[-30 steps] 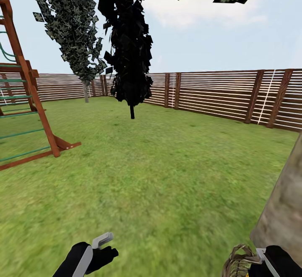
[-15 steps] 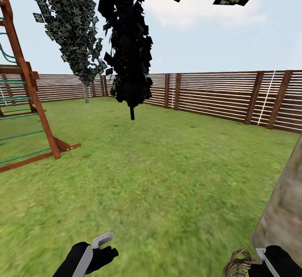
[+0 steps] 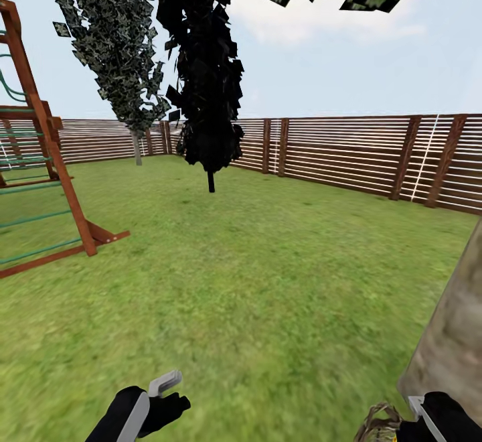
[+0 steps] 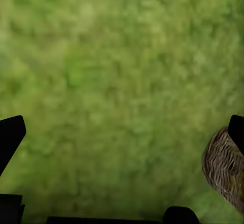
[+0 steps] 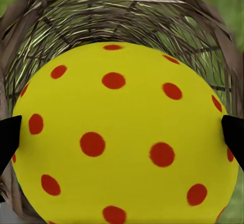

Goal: Take the three Easter eggs out of the wicker basket on the lawn in the garden, then place them on the lawn next to a single tree (choose any tree) so that all three eggs are next to the same tree and none are left in the basket.

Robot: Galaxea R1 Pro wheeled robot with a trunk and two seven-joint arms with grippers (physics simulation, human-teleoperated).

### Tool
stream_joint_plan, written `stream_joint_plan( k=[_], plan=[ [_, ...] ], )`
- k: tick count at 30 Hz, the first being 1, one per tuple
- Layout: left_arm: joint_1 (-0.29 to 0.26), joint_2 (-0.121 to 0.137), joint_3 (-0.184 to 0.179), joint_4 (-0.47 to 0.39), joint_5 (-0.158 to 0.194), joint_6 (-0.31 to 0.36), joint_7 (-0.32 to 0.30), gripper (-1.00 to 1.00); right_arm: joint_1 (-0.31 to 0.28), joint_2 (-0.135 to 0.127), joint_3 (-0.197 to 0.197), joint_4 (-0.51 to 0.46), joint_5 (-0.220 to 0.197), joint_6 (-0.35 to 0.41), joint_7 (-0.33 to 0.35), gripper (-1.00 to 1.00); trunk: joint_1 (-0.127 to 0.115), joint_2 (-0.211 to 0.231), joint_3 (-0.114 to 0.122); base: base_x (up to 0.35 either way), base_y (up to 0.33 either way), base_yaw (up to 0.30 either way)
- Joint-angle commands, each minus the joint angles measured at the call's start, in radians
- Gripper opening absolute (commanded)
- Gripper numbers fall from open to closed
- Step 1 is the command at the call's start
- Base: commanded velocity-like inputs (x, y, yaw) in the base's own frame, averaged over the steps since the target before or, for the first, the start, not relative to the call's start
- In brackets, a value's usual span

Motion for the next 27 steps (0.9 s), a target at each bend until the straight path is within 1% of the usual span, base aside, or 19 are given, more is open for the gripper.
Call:
stream_joint_plan(
  k=[1, 14, 17, 27],
  plan=[
    [0.0, -0.001, 0.003, -0.002, 0.01, 0.005, 0.008, 1.0, 0.0, 0.0, -0.005, -0.002, 0.007, 0.004, 0.006, -1.0, -0.004, 0.007, 0.002, 0.0, 0.0, 0.0],
    [0.0, -0.001, 0.003, 0.0, 0.01, 0.005, 0.008, 1.0, -0.001, 0.0, -0.005, -0.002, 0.007, 0.004, 0.006, -1.0, -0.054, 0.098, 0.043, 0.0, 0.0, 0.0],
    [-0.001, -0.001, 0.002, 0.015, 0.01, 0.005, 0.008, 1.0, 0.0, 0.0, -0.005, -0.002, 0.007, 0.004, 0.006, -1.0, -0.065, 0.119, 0.052, 0.0, 0.0, 0.0],
    [0.0, -0.001, 0.001, 0.018, 0.01, 0.005, 0.008, 1.0, -0.001, 0.0, -0.005, -0.002, 0.007, 0.004, 0.006, -1.0, -0.104, 0.189, 0.084, 0.0, 0.0, 0.0]
  ],
)
